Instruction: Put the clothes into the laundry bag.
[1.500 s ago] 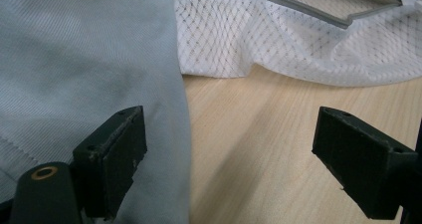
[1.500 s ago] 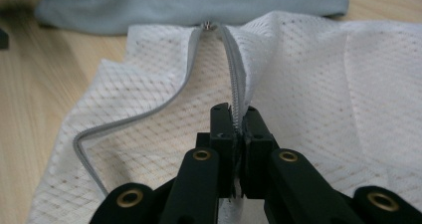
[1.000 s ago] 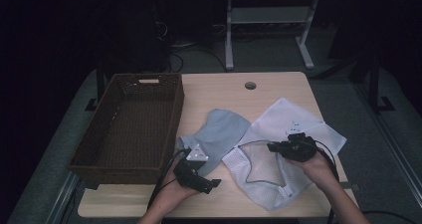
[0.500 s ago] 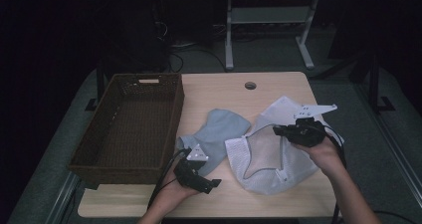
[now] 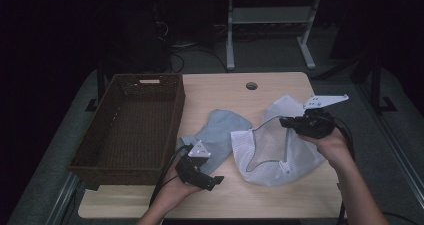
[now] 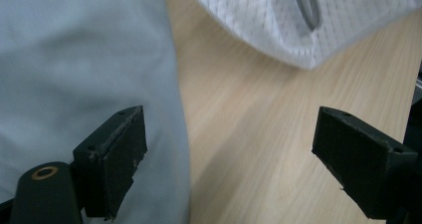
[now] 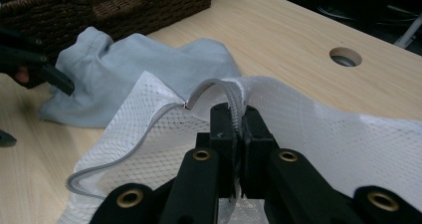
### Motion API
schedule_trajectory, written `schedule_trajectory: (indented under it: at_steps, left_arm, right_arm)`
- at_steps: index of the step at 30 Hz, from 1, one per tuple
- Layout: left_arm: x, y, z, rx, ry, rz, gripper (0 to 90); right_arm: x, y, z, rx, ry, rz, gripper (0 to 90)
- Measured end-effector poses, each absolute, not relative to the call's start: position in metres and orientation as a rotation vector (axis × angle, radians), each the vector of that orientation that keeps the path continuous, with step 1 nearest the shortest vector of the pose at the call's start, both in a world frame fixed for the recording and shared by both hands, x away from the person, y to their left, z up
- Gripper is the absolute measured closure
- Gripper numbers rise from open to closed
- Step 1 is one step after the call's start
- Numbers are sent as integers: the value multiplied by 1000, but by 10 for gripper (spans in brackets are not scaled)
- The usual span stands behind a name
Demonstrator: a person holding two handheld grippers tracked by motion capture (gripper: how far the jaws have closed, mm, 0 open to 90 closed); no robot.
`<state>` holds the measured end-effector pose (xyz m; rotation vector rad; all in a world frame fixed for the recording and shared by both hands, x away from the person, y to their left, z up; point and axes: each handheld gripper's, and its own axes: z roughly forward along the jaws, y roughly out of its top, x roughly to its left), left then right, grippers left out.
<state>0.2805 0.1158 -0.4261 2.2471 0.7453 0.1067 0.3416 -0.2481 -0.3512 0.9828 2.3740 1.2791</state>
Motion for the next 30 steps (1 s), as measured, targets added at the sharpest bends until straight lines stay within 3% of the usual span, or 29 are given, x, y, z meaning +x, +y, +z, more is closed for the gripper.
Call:
schedule_trajectory:
  at_steps: [8, 16, 30]
  left_arm:
    - [300, 100, -405, 2247, 739, 162, 137]
    - [344, 91, -386, 2211, 757, 269, 132]
    - [408, 71, -412, 2276, 793, 239, 133]
  right_arm:
    - [340, -257, -351, 996, 2377, 1262, 861]
    - [338, -264, -354, 1004, 2385, 1259, 860]
    - [335, -272, -357, 1031, 2382, 1252, 860]
